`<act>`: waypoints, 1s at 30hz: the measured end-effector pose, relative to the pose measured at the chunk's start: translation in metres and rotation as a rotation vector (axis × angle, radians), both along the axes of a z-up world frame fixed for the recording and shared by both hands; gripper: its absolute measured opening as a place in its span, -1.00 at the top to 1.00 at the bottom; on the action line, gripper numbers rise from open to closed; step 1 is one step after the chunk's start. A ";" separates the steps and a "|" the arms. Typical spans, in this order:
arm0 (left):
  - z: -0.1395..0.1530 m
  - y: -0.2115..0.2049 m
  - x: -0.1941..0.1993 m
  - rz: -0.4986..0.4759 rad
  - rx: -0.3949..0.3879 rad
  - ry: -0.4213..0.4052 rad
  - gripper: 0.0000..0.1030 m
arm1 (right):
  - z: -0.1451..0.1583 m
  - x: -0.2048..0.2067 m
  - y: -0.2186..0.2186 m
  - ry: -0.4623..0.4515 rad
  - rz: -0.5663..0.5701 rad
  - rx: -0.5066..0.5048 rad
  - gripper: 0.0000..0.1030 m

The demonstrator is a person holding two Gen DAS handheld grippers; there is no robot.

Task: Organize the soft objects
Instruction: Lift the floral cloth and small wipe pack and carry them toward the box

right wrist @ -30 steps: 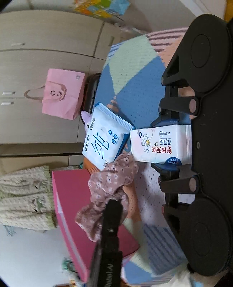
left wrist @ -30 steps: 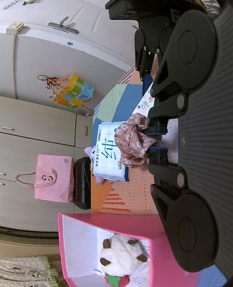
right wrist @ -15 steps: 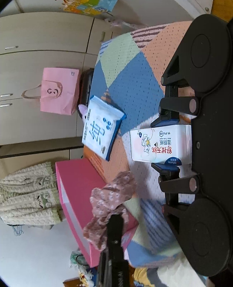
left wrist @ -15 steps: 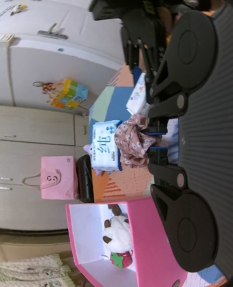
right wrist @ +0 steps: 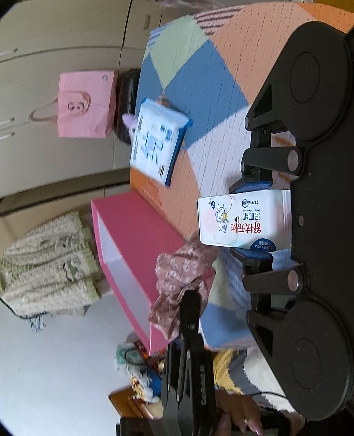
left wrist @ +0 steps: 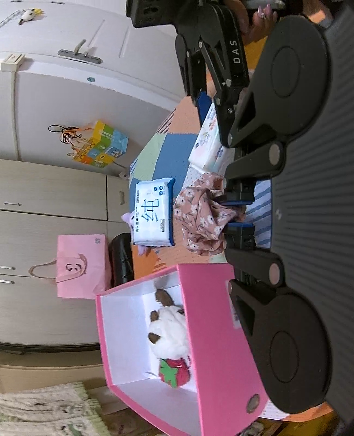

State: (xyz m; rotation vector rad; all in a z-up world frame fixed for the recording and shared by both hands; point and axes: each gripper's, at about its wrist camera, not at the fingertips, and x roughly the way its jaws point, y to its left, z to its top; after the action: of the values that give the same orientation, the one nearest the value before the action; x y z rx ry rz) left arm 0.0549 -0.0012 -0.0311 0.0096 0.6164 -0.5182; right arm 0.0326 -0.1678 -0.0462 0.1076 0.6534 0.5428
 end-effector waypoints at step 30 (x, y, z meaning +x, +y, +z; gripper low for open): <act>0.088 0.114 0.001 0.068 -0.102 -0.092 0.80 | 0.101 0.037 0.114 -0.180 0.171 0.033 0.12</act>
State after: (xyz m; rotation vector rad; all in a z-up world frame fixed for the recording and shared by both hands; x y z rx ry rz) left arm 0.0564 0.1124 0.0567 -0.0830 0.4983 -0.4800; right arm 0.0692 -0.0542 0.0552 0.0329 0.4800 0.7191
